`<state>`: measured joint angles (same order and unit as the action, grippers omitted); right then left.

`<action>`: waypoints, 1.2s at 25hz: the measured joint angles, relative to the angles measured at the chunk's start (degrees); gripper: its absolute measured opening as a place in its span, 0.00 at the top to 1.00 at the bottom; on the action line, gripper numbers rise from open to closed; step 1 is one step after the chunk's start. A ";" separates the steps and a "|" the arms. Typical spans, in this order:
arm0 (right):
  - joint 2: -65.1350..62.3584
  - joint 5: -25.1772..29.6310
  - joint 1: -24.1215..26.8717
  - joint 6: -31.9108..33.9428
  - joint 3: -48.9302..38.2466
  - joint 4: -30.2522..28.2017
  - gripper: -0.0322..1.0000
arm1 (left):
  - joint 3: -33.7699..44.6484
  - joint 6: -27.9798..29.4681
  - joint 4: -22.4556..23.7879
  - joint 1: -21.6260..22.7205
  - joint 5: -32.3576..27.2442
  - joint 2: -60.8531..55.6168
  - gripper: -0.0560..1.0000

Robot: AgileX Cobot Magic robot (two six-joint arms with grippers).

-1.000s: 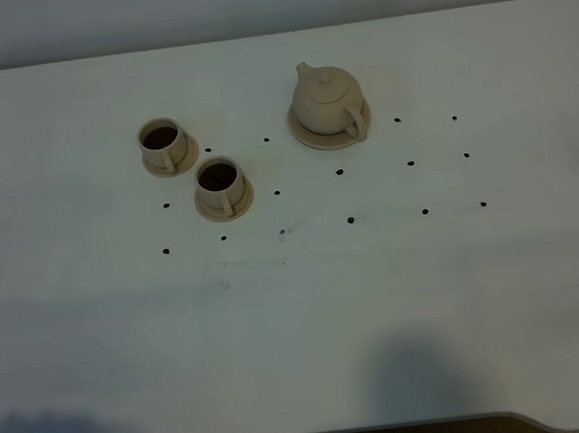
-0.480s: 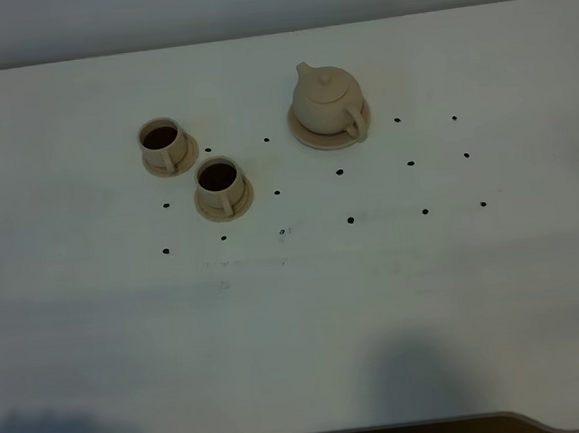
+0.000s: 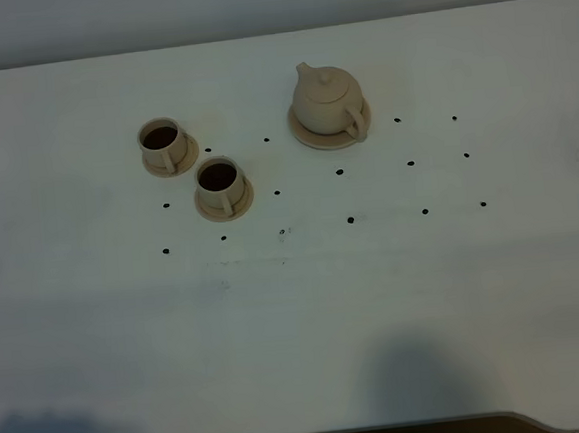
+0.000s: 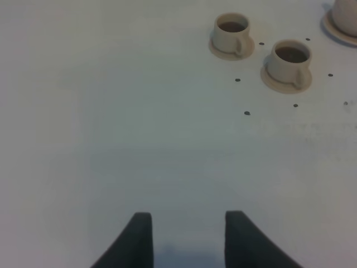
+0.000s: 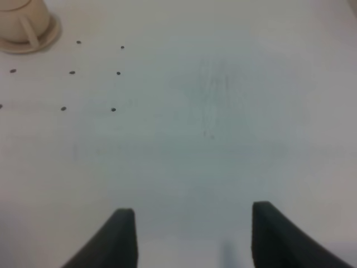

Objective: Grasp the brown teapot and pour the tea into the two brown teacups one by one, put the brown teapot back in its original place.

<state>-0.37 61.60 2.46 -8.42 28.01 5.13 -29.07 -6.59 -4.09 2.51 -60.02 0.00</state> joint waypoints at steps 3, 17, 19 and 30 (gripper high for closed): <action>0.00 0.00 0.00 0.00 0.00 0.00 0.53 | 0.00 0.00 0.00 0.00 0.00 0.00 0.63; 0.00 0.00 0.00 0.00 0.00 0.00 0.53 | 0.00 0.00 0.00 0.00 0.00 0.00 0.63; 0.00 0.00 0.00 0.00 0.00 0.00 0.53 | 0.00 0.00 0.00 0.00 0.00 0.00 0.63; 0.00 0.00 0.00 0.00 0.00 0.00 0.53 | 0.00 0.00 0.00 0.00 0.00 0.00 0.63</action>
<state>-0.37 61.60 2.46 -8.42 28.01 5.13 -29.07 -6.59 -4.09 2.51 -60.02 0.00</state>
